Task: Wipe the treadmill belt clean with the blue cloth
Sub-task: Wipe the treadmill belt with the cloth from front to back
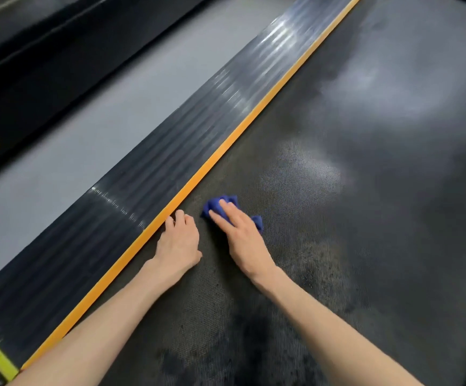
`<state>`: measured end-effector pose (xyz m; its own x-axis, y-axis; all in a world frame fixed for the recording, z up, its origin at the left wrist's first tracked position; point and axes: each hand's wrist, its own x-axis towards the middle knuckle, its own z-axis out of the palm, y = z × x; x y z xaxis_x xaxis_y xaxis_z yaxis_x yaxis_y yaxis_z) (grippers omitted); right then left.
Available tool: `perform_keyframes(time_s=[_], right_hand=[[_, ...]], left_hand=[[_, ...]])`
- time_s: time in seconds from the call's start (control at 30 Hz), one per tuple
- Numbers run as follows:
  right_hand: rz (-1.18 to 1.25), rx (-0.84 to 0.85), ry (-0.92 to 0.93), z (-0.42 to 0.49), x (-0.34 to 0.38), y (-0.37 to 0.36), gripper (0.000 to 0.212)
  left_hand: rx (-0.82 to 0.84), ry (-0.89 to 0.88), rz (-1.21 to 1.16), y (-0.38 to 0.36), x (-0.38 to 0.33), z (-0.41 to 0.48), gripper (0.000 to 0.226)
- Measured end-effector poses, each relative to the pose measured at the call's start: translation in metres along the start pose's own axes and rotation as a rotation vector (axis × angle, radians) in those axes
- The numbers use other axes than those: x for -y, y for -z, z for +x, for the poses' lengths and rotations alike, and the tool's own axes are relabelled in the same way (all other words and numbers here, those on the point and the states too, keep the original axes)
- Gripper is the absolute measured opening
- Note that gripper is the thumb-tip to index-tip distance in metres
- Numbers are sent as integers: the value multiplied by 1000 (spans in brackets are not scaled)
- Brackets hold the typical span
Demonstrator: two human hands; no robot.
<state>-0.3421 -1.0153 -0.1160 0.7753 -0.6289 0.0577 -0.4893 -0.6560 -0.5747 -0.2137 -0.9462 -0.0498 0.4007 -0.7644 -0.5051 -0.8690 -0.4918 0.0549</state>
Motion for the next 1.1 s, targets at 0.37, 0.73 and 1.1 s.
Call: perform_keyframes(time_s=[0.37, 0.73, 1.1], right_hand=[[-156, -525, -867, -100, -134, 118, 62], [-139, -174, -358, -127, -100, 88, 69], [-159, -57, -98, -160, -56, 65, 29]], left_hand=[[-84, -317, 163, -4, -50, -7, 83], [63, -182, 370, -1, -94, 4, 69], [59, -182, 384, 2, -93, 7, 74]])
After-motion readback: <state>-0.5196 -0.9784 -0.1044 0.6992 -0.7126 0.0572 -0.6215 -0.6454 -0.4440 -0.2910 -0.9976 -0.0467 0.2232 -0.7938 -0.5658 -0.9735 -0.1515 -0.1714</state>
